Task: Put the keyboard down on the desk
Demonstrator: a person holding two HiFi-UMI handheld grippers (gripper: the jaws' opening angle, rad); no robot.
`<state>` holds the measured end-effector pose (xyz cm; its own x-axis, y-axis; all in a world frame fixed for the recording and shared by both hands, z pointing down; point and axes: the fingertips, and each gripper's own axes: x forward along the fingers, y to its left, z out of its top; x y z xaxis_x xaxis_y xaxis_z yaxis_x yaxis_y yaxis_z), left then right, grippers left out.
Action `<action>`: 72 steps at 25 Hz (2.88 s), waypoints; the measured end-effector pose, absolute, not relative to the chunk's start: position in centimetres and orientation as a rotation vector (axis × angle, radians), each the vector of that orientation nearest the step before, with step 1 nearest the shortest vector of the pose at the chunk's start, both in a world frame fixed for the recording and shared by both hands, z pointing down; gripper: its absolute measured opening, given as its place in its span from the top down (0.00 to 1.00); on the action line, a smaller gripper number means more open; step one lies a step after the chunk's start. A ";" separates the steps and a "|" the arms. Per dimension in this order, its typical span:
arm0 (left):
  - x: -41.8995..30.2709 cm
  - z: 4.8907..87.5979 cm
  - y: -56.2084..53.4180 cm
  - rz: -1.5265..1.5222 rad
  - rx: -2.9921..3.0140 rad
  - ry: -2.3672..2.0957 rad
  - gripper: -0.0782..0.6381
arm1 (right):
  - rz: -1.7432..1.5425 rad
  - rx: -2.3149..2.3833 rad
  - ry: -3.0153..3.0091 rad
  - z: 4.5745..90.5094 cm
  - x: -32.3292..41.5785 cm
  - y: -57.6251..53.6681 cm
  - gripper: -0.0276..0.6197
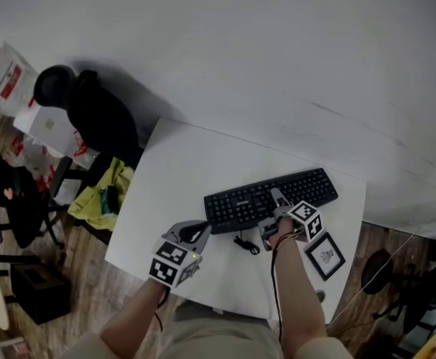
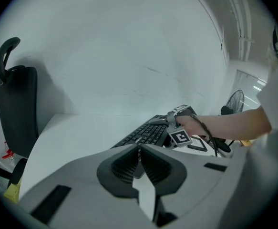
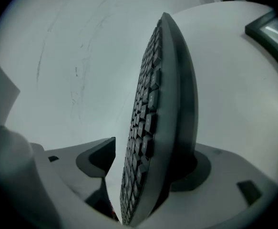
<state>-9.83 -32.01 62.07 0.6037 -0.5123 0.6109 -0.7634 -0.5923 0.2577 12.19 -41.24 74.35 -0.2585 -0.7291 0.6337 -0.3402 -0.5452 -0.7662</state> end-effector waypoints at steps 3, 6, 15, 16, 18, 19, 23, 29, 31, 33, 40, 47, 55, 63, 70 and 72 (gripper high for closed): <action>-9.5 61.7 -31.8 0.684 2.351 -0.988 0.85 | -1.943 -1.750 1.313 74.4 11.9 -40.9 0.38; -9.3 61.0 -31.6 0.679 2.365 -0.971 0.85 | -2.006 -1.787 1.330 74.6 11.6 -40.0 0.36; -9.4 60.4 -31.2 0.704 2.387 -0.932 0.84 | -2.056 -1.859 1.291 75.2 11.4 -37.8 0.36; -9.4 60.3 -31.2 0.713 2.389 -0.935 0.84 | -2.065 -1.865 1.282 75.2 11.4 -37.6 0.36; -9.5 60.2 -31.1 0.720 2.394 -0.937 0.84 | -2.078 -1.880 1.268 75.3 11.4 -36.9 0.36; -9.6 60.1 -31.1 0.720 2.396 -0.938 0.85 | -2.081 -1.888 1.265 75.4 11.5 -36.6 0.36; -9.9 60.0 -30.9 0.728 2.386 -0.951 0.84 | -2.066 -1.929 1.340 74.9 11.5 -35.4 0.34; -10.0 59.0 -31.3 0.724 2.412 -0.961 0.84 | -1.987 -1.952 1.432 72.6 11.7 -35.1 0.34; -10.1 58.6 -31.5 0.716 2.423 -0.969 0.84 | -1.957 -1.950 1.504 71.2 11.7 -35.4 0.34; -10.2 57.9 -31.8 0.698 2.435 -0.978 0.84 | -1.925 -1.950 1.578 69.4 11.7 -35.6 0.35; -10.3 54.2 -32.6 0.647 2.514 -1.018 0.84 | -1.613 -2.017 1.859 60.1 12.1 -36.6 0.42; -9.3 48.2 -32.8 0.574 2.660 -1.085 0.84 | -1.155 -2.021 2.205 49.5 11.0 -35.8 0.46; -8.2 40.2 -31.0 0.400 2.854 -1.156 0.84 | -0.736 -1.961 2.471 40.6 8.4 -32.3 0.46; -7.9 35.1 -29.2 0.234 2.934 -1.216 0.84 | -0.335 -1.929 2.560 34.6 7.8 -28.1 0.46; -7.9 34.4 -27.4 0.201 2.962 -1.229 0.85 | -0.163 -1.932 2.591 32.5 8.1 -25.8 0.46; -8.2 34.4 -27.0 0.177 2.953 -1.244 0.84 | -0.116 -1.926 2.613 31.9 7.8 -24.9 0.46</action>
<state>-8.18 -26.99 34.39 0.6937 -0.7163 0.0754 -0.7088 -0.6975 -0.1051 7.82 -24.93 31.91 -0.2934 -0.9474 0.1278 -0.9550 0.2966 0.0059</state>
